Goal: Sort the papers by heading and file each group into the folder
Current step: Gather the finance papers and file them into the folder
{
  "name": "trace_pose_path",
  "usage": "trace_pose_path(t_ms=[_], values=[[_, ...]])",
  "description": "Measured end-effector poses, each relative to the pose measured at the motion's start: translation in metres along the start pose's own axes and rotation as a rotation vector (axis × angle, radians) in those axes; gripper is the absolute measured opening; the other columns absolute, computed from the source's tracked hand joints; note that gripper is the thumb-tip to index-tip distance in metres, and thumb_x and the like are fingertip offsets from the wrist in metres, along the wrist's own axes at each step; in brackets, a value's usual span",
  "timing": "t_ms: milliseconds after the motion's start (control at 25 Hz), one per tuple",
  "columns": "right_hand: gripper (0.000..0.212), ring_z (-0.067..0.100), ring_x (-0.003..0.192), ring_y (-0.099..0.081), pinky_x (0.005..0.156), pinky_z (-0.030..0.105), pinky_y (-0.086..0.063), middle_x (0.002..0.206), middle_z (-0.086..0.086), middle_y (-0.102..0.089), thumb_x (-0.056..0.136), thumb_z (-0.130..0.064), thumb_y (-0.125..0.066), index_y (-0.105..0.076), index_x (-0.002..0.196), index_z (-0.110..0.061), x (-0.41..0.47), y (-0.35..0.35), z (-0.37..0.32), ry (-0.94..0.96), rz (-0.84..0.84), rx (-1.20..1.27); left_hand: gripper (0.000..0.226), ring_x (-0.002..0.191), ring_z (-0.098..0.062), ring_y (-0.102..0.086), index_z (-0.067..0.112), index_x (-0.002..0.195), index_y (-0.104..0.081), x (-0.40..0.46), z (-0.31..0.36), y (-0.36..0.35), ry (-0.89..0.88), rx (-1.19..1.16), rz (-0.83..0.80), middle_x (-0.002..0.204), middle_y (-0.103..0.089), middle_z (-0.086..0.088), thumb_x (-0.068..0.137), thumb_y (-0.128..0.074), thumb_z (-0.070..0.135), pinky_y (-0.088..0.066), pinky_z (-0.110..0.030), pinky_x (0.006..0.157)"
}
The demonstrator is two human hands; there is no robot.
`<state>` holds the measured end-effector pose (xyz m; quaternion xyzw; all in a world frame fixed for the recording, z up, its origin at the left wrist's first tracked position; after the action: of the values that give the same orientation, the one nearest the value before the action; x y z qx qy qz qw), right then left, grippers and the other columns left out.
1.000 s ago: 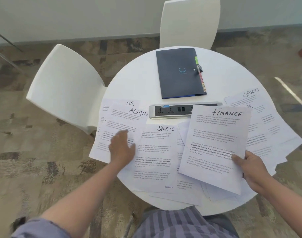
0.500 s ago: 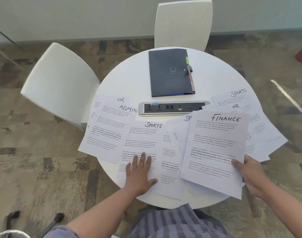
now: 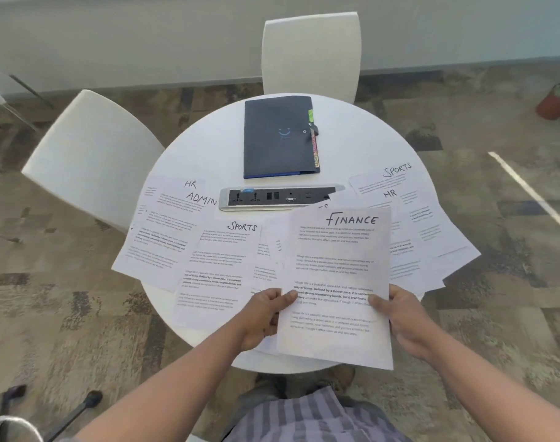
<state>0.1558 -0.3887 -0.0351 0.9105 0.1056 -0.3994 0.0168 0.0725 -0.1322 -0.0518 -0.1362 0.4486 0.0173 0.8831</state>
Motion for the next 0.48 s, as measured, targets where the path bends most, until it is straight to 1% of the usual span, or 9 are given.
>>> trace_pose_path(t_ms=[40,80,120,200,240,320,360,400,480], values=[[0.021,0.030,0.100,-0.076,0.086,0.051,-0.061,0.112,0.007,-0.078,0.103,-0.005,-0.057,-0.068,0.120,-0.010,-0.001,-0.003,-0.001,0.004,-0.026,-0.003,0.042,0.115,-0.030,-0.070,0.005,0.132,-0.062,-0.001,-0.003,-0.010,0.008,-0.068,-0.040,0.126,-0.073,-0.011,0.096,-0.069,0.027,-0.052,-0.050,0.106],[0.021,0.030,0.100,-0.076,0.086,0.052,-0.060,0.112,0.007,-0.078,0.103,-0.006,-0.057,-0.069,0.120,-0.010,-0.001,-0.006,-0.001,0.009,-0.043,-0.005,0.040,0.121,-0.034,-0.067,0.003,0.135,-0.060,-0.002,-0.006,-0.016,0.009,-0.125,-0.075,0.131,-0.070,-0.015,0.098,-0.067,0.016,-0.049,-0.053,0.108],[0.021,0.030,0.100,-0.076,0.088,0.053,-0.060,0.113,0.008,-0.078,0.103,-0.006,-0.056,-0.069,0.120,-0.010,-0.002,-0.008,0.000,0.012,-0.064,-0.006,0.040,0.125,-0.036,-0.064,0.002,0.137,-0.060,-0.003,-0.009,-0.018,0.004,-0.155,-0.099,0.134,-0.067,-0.018,0.098,-0.065,0.008,-0.048,-0.055,0.110],[0.022,0.030,0.103,-0.075,0.092,0.054,-0.059,0.115,0.008,-0.078,0.103,-0.007,-0.057,-0.069,0.121,-0.010,-0.003,-0.018,0.004,0.009,-0.139,-0.009,0.038,0.125,-0.037,-0.063,0.003,0.136,-0.061,-0.006,-0.018,-0.013,-0.006,-0.143,-0.089,0.135,-0.067,-0.017,0.098,-0.063,0.002,-0.047,-0.056,0.110],[0.022,0.030,0.104,-0.075,0.094,0.054,-0.058,0.115,0.008,-0.077,0.103,-0.008,-0.058,-0.069,0.122,-0.010,-0.003,-0.023,0.008,0.000,-0.181,-0.016,0.037,0.123,-0.037,-0.065,0.004,0.135,-0.062,-0.007,-0.023,-0.005,-0.013,-0.113,-0.041,0.133,-0.068,-0.016,0.098,-0.063,0.002,-0.048,-0.057,0.109],[0.019,0.028,0.103,-0.075,0.095,0.049,-0.058,0.113,0.008,-0.078,0.102,-0.011,-0.061,-0.068,0.120,-0.012,0.000,-0.025,0.016,-0.020,-0.216,-0.048,0.034,0.115,-0.037,-0.070,0.004,0.131,-0.064,-0.008,-0.037,0.022,-0.021,-0.048,0.144,0.126,-0.072,-0.015,0.097,-0.065,0.001,-0.052,-0.057,0.104],[0.018,0.027,0.101,-0.075,0.095,0.045,-0.059,0.111,0.008,-0.078,0.100,-0.012,-0.064,-0.068,0.118,-0.013,0.002,-0.019,0.020,-0.029,-0.186,-0.060,0.031,0.109,-0.036,-0.072,0.004,0.128,-0.065,-0.010,-0.047,0.040,-0.018,-0.033,0.252,0.123,-0.073,-0.015,0.097,-0.066,0.001,-0.053,-0.058,0.101],[0.019,0.027,0.099,-0.075,0.094,0.043,-0.059,0.110,0.009,-0.077,0.098,-0.012,-0.068,-0.067,0.117,-0.014,0.006,-0.008,0.024,-0.037,-0.118,-0.066,0.029,0.104,-0.036,-0.074,0.005,0.125,-0.066,-0.014,-0.056,0.056,-0.006,-0.025,0.344,0.120,-0.074,-0.015,0.097,-0.066,0.001,-0.055,-0.058,0.098],[0.022,0.025,0.094,-0.073,0.088,0.040,-0.058,0.110,0.009,-0.074,0.096,-0.010,-0.068,-0.065,0.118,-0.013,0.015,0.022,0.032,-0.036,0.056,-0.092,0.028,0.099,-0.035,-0.075,0.007,0.124,-0.067,-0.023,-0.074,0.079,0.021,-0.011,0.445,0.115,-0.077,-0.012,0.097,-0.066,0.001,-0.058,-0.057,0.094]])
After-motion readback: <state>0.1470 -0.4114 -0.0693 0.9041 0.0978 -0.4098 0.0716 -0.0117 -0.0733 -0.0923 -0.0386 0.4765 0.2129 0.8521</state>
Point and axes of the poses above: each hand's wrist, its own x-axis towards the middle knuckle, its own y-axis out of the back of the hand, z = x × y, the point moved 10 cm from there along x, towards the middle knuckle
